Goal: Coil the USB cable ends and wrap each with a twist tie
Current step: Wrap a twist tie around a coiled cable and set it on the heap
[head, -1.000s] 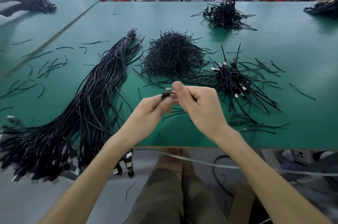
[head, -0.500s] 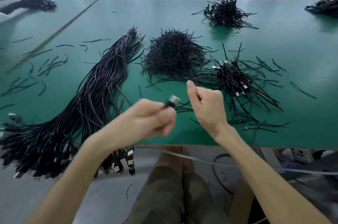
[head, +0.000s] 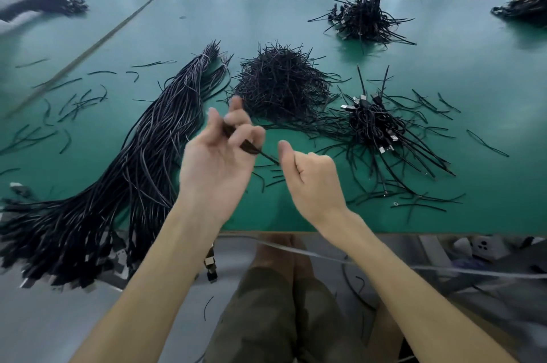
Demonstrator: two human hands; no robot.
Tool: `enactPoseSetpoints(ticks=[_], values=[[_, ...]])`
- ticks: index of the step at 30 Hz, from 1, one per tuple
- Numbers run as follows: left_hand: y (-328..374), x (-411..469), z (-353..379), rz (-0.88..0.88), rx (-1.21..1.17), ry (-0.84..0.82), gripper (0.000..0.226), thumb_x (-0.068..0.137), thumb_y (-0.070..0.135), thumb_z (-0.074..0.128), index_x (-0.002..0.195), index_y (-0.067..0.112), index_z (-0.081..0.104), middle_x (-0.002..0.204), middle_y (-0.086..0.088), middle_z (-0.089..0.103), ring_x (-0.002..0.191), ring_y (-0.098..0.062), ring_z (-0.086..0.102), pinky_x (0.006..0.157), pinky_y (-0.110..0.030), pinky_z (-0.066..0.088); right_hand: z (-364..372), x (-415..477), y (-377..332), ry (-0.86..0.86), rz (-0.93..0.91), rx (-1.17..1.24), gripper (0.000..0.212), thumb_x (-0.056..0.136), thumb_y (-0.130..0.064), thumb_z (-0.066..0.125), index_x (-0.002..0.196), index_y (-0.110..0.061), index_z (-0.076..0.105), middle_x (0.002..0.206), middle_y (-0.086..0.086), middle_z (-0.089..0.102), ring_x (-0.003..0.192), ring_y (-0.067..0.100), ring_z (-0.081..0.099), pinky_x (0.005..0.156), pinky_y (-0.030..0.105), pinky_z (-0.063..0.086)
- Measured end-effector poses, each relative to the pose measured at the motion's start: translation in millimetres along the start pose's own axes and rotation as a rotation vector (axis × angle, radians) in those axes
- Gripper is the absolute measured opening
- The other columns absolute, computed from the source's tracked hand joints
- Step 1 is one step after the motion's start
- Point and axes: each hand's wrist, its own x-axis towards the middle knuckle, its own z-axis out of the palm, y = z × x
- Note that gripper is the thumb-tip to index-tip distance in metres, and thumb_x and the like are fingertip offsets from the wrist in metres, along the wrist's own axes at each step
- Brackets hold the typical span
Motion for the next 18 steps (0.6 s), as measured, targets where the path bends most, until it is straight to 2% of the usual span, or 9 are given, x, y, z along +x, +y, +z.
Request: enactPoseSetpoints(ticks=[2,4,7,9,10,12,14,16,18], values=[[8.4,-7.5,3.1,0.018,0.118,-0.09,0.045,0.111,0.035,0.035,0.08,0.016,0.062,0.064,0.009,0.036,0.048,-0.007,0.025,0.058,-0.02,0.03,-11.6,6.5,15.9,0.015,0.042,-0.045,0.061,0.108,-0.02,0.044,0.05,-0.023,0.026,0.042,-0.011,0.019,0.035,0.018,0.022,0.055,0.014,0.018],[10.2,-16.6,4.7,0.034,0.544,-0.213,0.049,0.108,0.035,0.036,0.065,0.021,0.057,0.058,0.009,0.029,0.047,-0.007,0.02,0.051,-0.022,0.017,-23.9,16.8,24.3,0.07,0.08,-0.08,0.062,0.109,-0.021,0.043,0.05,-0.023,0.023,0.041,-0.009,0.02,0.036,0.02,0.025,0.053,0.01,0.019],[-1.1,-21.8,-1.4,0.027,1.272,-0.333,0.048,0.105,0.032,0.041,0.064,0.019,0.062,0.053,0.008,0.046,0.044,-0.006,0.036,0.047,-0.015,0.029,-32.2,29.4,17.9,0.149,0.041,-0.117,0.06,0.109,-0.023,0.042,0.054,-0.025,0.016,0.043,-0.01,0.017,0.039,0.023,0.024,0.051,0.017,0.018],[-15.6,-16.8,-4.7,0.03,1.587,-0.319,0.047,0.108,0.034,0.042,0.075,0.013,0.067,0.061,0.006,0.062,0.053,-0.011,0.054,0.058,-0.023,0.046,-30.6,33.7,6.5,0.2,0.036,-0.087,0.059,0.108,-0.027,0.042,0.055,-0.026,0.015,0.043,-0.008,0.018,0.04,0.022,0.023,0.049,0.026,0.016],[-22.8,-13.0,-6.2,0.064,1.63,-0.265,0.043,0.109,0.031,0.041,0.083,0.011,0.07,0.071,0.005,0.069,0.064,-0.012,0.062,0.069,-0.027,0.051,-28.7,34.7,-0.1,0.212,0.058,-0.04,0.059,0.107,-0.03,0.042,0.054,-0.026,0.017,0.043,-0.008,0.02,0.041,0.019,0.023,0.048,0.029,0.017],[-33.6,-5.6,-8.9,0.14,1.466,-0.155,0.034,0.109,0.02,0.038,0.098,0.013,0.07,0.088,0.015,0.074,0.086,0.001,0.066,0.085,-0.022,0.049,-22.2,31.5,-9.6,0.203,0.121,0.085,0.061,0.107,-0.036,0.042,0.048,-0.02,0.036,0.04,-0.011,0.033,0.041,0.017,0.036,0.046,0.027,0.025],[-41.9,3.1,-9.6,0.168,1.221,-0.072,0.034,0.111,0.021,0.035,0.117,0.013,0.067,0.11,0.011,0.074,0.108,0.0,0.066,0.097,-0.023,0.047,-14.4,23.1,-13.6,0.161,0.17,0.186,0.061,0.107,-0.038,0.041,0.055,-0.013,0.06,0.043,-0.011,0.047,0.044,0.012,0.048,0.049,0.026,0.034],[-48.7,7.8,-8.9,0.132,0.907,-0.039,0.042,0.112,0.029,0.033,0.13,0.006,0.063,0.129,-0.007,0.07,0.126,-0.015,0.062,0.11,-0.03,0.045,-9.2,15.0,-15.3,0.126,0.181,0.211,0.06,0.109,-0.032,0.042,0.05,-0.021,0.049,0.042,-0.011,0.04,0.041,0.012,0.041,0.047,0.025,0.029],[-52.5,7.1,-3.5,0.057,0.605,0.0,0.05,0.111,0.034,0.032,0.136,-0.002,0.056,0.135,-0.015,0.066,0.129,-0.024,0.062,0.113,-0.036,0.045,-7.2,10.7,-16.6,0.101,0.165,0.163,0.059,0.109,-0.028,0.044,0.051,-0.031,0.032,0.041,-0.012,0.031,0.04,0.013,0.034,0.048,0.023,0.023]])
